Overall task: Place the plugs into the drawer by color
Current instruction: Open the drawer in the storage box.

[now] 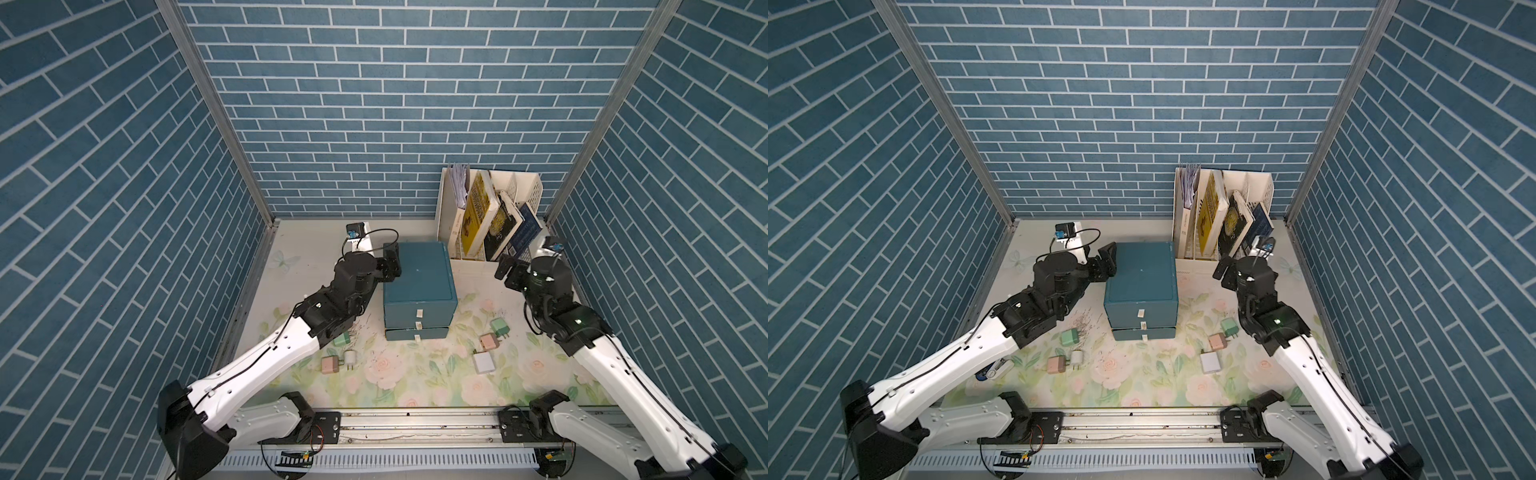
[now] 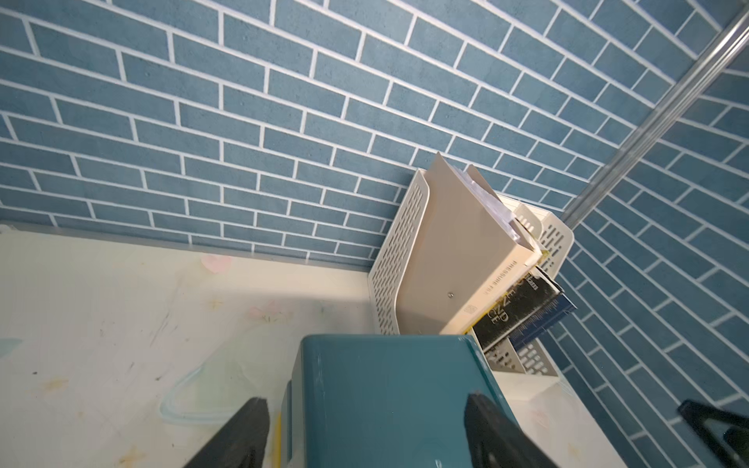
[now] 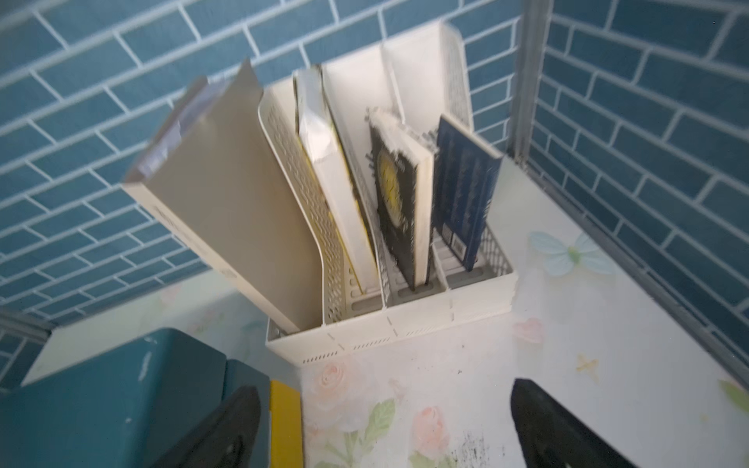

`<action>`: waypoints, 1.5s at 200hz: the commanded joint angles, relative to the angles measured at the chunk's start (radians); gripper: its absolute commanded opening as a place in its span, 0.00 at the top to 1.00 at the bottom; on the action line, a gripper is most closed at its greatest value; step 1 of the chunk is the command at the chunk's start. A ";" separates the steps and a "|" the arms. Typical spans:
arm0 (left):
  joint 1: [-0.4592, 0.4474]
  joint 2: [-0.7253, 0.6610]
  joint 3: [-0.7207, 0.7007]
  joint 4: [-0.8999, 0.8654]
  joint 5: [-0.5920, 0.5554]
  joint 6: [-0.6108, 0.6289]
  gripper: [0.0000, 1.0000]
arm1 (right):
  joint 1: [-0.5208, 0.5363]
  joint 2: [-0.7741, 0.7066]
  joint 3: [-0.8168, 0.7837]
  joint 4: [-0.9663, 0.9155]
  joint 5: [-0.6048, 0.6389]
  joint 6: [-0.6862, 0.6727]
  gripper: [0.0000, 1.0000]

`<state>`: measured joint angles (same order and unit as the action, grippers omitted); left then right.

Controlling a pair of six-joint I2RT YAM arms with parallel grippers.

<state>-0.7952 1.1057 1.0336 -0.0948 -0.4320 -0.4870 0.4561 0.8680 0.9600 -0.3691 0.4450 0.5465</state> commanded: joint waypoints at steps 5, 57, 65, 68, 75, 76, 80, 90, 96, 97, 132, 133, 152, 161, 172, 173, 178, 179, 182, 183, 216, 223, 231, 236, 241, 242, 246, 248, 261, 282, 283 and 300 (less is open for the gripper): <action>-0.003 -0.046 -0.024 -0.130 0.016 -0.018 0.18 | 0.016 0.058 0.140 -0.215 -0.050 0.067 0.12; -0.001 -0.063 0.044 -0.289 0.143 -0.021 0.07 | 0.650 0.128 0.071 -0.278 0.162 0.345 0.17; 0.001 -0.050 0.059 -0.311 0.155 -0.021 0.06 | 0.753 0.182 0.103 -0.278 0.219 0.362 0.17; 0.001 -0.044 0.065 -0.319 0.159 -0.021 0.05 | 0.782 0.208 0.119 -0.280 0.235 0.364 0.17; 0.001 -0.024 0.071 -0.330 0.177 -0.022 0.06 | 0.847 0.266 0.155 -0.286 0.266 0.378 0.16; 0.001 -0.022 0.072 -0.332 0.179 -0.023 0.06 | 0.855 0.275 0.163 -0.286 0.269 0.379 0.16; 0.001 -0.014 0.074 -0.334 0.191 -0.026 0.07 | 0.877 0.307 0.187 -0.286 0.275 0.383 0.16; 0.002 0.009 0.072 -0.335 0.217 -0.041 0.09 | 0.897 0.379 0.228 -0.274 0.261 0.386 0.17; 0.002 0.018 0.065 -0.332 0.225 -0.053 0.10 | 0.897 0.413 0.241 -0.260 0.247 0.388 0.18; 0.002 0.019 0.063 -0.331 0.227 -0.057 0.11 | 0.897 0.418 0.242 -0.258 0.244 0.390 0.19; 0.008 0.053 0.025 -0.311 0.211 -0.121 0.24 | 0.803 0.486 0.242 -0.202 0.140 0.442 0.33; 0.008 0.054 0.025 -0.312 0.210 -0.122 0.25 | 0.799 0.486 0.240 -0.201 0.134 0.442 0.33; 0.014 0.066 0.021 -0.318 0.206 -0.132 0.29 | 0.764 0.493 0.233 -0.165 0.075 0.428 0.35; 0.014 0.068 0.019 -0.318 0.209 -0.133 0.29 | 0.763 0.502 0.238 -0.157 0.066 0.420 0.35; 0.017 0.072 0.015 -0.319 0.215 -0.134 0.30 | 0.754 0.517 0.245 -0.156 0.046 0.421 0.38; 0.017 0.072 0.015 -0.319 0.216 -0.134 0.30 | 0.753 0.518 0.246 -0.156 0.045 0.421 0.39; 0.018 0.072 0.013 -0.319 0.218 -0.136 0.31 | 0.747 0.523 0.249 -0.157 0.036 0.424 0.41; 0.019 0.072 0.012 -0.319 0.219 -0.136 0.31 | 0.747 0.523 0.250 -0.157 0.034 0.426 0.41; 0.020 0.072 0.011 -0.319 0.221 -0.137 0.31 | 0.745 0.527 0.250 -0.158 0.031 0.430 0.42; 0.020 0.072 0.010 -0.318 0.222 -0.137 0.31 | 0.744 0.527 0.250 -0.158 0.029 0.432 0.43; 0.027 0.073 -0.025 -0.284 0.261 -0.136 0.31 | 0.717 0.538 0.242 -0.163 0.020 0.457 0.48; 0.028 0.076 -0.027 -0.283 0.263 -0.132 0.32 | 0.710 0.541 0.243 -0.159 0.006 0.455 0.50; 0.028 0.076 -0.031 -0.275 0.267 -0.129 0.32 | 0.707 0.543 0.239 -0.151 0.004 0.449 0.51; 0.029 0.075 -0.034 -0.268 0.267 -0.125 0.32 | 0.705 0.544 0.236 -0.142 0.004 0.440 0.52; 0.031 0.074 -0.037 -0.262 0.269 -0.122 0.32 | 0.701 0.549 0.235 -0.136 0.001 0.432 0.54; 0.031 0.074 -0.038 -0.261 0.270 -0.121 0.32 | 0.701 0.550 0.235 -0.135 0.000 0.431 0.54; 0.033 0.074 -0.038 -0.258 0.271 -0.120 0.32 | 0.697 0.555 0.239 -0.134 -0.005 0.428 0.55; 0.034 0.075 -0.038 -0.257 0.274 -0.119 0.32 | 0.695 0.558 0.241 -0.134 -0.007 0.427 0.56; 0.040 0.078 -0.032 -0.254 0.282 -0.114 0.32 | 0.688 0.580 0.258 -0.137 -0.020 0.419 0.60; 0.040 0.084 -0.031 -0.244 0.286 -0.105 0.32 | 0.688 0.596 0.267 -0.129 -0.020 0.413 0.70; 0.040 0.085 -0.032 -0.244 0.285 -0.104 0.32 | 0.688 0.597 0.267 -0.129 -0.020 0.414 0.71; 0.041 0.091 -0.039 -0.244 0.284 -0.106 0.32 | 0.690 0.604 0.268 -0.126 -0.027 0.412 0.80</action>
<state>-0.7612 1.1805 1.0061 -0.3588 -0.1547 -0.6094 1.1515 1.4563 1.1984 -0.5297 0.4244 0.9672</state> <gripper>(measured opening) 0.677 0.248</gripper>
